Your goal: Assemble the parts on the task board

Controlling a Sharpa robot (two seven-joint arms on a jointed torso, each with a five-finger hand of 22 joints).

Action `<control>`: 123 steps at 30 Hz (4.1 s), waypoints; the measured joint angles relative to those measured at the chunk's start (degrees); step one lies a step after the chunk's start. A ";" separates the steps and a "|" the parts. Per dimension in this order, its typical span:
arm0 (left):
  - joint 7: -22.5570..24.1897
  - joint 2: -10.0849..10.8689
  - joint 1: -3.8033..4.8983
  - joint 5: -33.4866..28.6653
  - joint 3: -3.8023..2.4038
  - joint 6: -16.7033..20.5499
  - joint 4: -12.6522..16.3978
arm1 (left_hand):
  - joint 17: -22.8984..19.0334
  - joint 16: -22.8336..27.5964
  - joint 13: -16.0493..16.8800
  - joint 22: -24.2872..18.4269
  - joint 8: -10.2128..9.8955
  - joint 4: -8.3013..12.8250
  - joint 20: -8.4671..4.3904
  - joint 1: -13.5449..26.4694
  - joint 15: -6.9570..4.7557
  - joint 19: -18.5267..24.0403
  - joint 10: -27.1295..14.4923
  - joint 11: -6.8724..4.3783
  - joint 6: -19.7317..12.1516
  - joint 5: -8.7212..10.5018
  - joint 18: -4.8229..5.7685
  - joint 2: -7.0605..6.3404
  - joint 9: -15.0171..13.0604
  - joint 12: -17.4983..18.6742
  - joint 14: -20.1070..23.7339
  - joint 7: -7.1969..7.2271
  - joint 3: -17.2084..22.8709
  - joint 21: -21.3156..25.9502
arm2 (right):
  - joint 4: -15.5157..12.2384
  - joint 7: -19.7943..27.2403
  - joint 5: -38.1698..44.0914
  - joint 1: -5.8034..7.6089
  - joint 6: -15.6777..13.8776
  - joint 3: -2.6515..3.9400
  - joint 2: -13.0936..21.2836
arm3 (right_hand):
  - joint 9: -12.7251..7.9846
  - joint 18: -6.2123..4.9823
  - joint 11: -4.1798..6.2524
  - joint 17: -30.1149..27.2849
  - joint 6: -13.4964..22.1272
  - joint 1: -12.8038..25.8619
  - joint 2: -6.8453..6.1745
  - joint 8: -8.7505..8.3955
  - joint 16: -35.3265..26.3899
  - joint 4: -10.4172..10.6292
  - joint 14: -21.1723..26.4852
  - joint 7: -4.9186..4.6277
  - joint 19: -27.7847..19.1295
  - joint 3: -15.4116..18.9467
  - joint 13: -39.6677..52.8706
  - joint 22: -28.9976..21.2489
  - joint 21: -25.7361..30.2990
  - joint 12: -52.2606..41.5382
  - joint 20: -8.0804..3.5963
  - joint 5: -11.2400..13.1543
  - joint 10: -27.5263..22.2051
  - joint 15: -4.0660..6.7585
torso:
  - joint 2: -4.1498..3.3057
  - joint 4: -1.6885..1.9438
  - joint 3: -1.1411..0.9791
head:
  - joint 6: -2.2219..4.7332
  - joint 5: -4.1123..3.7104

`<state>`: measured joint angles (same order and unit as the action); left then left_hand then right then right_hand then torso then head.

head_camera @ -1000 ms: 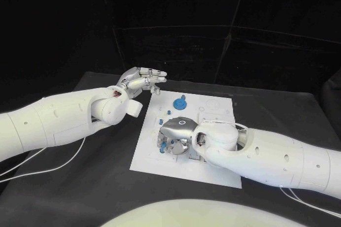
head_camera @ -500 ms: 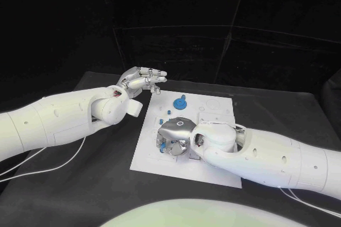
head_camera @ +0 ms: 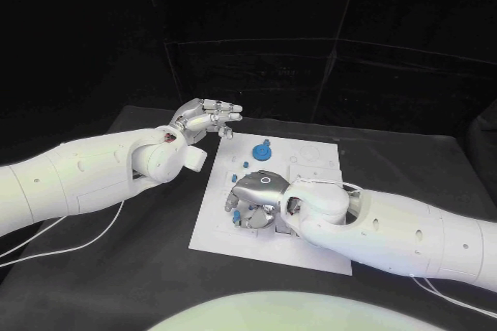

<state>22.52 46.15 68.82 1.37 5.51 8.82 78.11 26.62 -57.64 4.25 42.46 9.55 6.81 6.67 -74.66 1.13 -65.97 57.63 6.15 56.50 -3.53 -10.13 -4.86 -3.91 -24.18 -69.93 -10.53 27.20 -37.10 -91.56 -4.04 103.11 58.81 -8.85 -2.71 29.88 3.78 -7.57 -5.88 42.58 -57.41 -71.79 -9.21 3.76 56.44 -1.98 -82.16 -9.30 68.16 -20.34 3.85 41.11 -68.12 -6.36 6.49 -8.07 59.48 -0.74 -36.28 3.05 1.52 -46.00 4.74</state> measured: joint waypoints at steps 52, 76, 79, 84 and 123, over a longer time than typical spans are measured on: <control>-0.19 1.39 -0.05 0.00 0.08 -0.15 0.28 | -0.06 0.00 0.02 -0.08 0.00 0.00 0.00 0.00 0.00 0.00 -0.41 -0.01 0.00 0.00 0.00 0.00 0.00 0.00 0.00 0.01 0.00 0.00 | -14.78 -26.20 -26.56 -1.11 -7.30 -0.09 27.29 | 2.99 3.16 4.44 32.36 3.23 4.18 6.15 16.36 27.67 12.42 -1.78 2.93 14.69 27.52 71.10 30.21 -14.79 -74.22 -3.26 -8.92 23.74 3.62 | 1.37 -2.94 0.03 | 1.16 -8.01; -0.32 1.46 -0.06 -0.01 0.09 -0.26 0.29 | -0.12 0.00 -0.02 -0.07 0.00 0.00 0.00 0.00 0.00 0.00 -0.41 -0.01 0.01 0.00 0.01 0.00 0.00 0.00 0.00 0.01 0.00 0.00 | -12.88 -31.62 -20.55 -3.82 -3.61 0.13 22.55 | 4.60 3.15 4.65 32.35 3.51 4.55 6.52 19.04 27.96 13.92 -1.78 3.27 14.77 29.33 71.09 30.76 -15.01 -74.55 -3.34 -8.23 23.95 3.62 | 1.31 -2.89 0.08 | 0.89 -7.88; -0.38 1.46 -0.06 -0.01 0.09 -0.30 0.29 | -0.12 -0.01 -0.02 -0.07 0.00 0.00 0.00 0.00 0.00 0.00 -0.41 -0.01 0.01 0.00 0.01 0.00 0.00 0.00 0.00 0.01 0.00 0.00 | -12.58 -32.00 -19.93 -3.88 -3.64 0.17 22.17 | 4.63 3.15 4.65 32.35 3.41 4.55 6.52 19.04 27.96 13.91 -1.78 3.53 14.77 29.33 71.08 30.76 -15.01 -74.55 -3.34 -8.22 23.94 3.62 | 1.31 -2.87 0.08 | 0.85 -7.86; -0.46 1.47 -0.06 0.00 0.09 -0.36 0.30 | -0.11 -0.01 -0.02 -0.06 0.00 0.00 0.00 0.00 0.00 0.00 -0.41 0.00 0.01 0.00 0.01 0.00 0.00 0.00 0.00 0.01 0.00 0.00 | -12.57 -32.37 -19.43 -4.03 -4.13 0.17 22.12 | 4.79 3.15 4.66 32.34 3.41 3.24 7.82 19.71 28.20 13.75 -1.78 3.74 14.98 29.49 71.08 30.95 -15.01 -74.55 -3.54 -11.03 23.96 3.62 | 1.33 -2.86 0.09 | 0.85 -7.77; -0.69 1.20 -0.12 -0.01 0.11 -0.50 0.27 | -0.10 -0.01 0.00 -0.10 0.00 0.00 0.00 0.00 0.00 0.00 -0.41 -0.01 0.01 0.00 0.00 0.00 0.00 0.00 0.00 0.01 0.00 0.00 | -14.23 -28.49 -33.10 -4.30 -14.80 0.00 18.29 | 8.70 4.04 6.91 32.33 -0.05 2.11 13.34 21.14 28.74 14.34 -1.97 3.85 15.88 26.86 71.07 32.86 -15.67 -75.45 -4.89 -13.57 24.56 5.48 | 1.24 -2.79 0.19 | 1.24 -6.74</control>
<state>21.83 47.35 68.70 1.37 5.62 8.32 78.37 26.52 -57.65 4.25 42.36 9.55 6.81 6.67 -74.66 1.13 -65.97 57.22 6.14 56.50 -3.53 -10.12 -4.86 -3.91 -24.18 -69.93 -10.52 27.21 -37.10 -105.79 -32.53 70.01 54.51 -23.65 -2.71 48.17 12.48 -3.53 1.04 74.91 -57.46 -69.69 4.13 24.91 85.19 12.37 -84.13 -5.45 84.04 6.52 74.93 73.97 -83.79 -81.81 1.60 -21.65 84.04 4.75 -35.04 0.26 1.71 -44.76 -2.01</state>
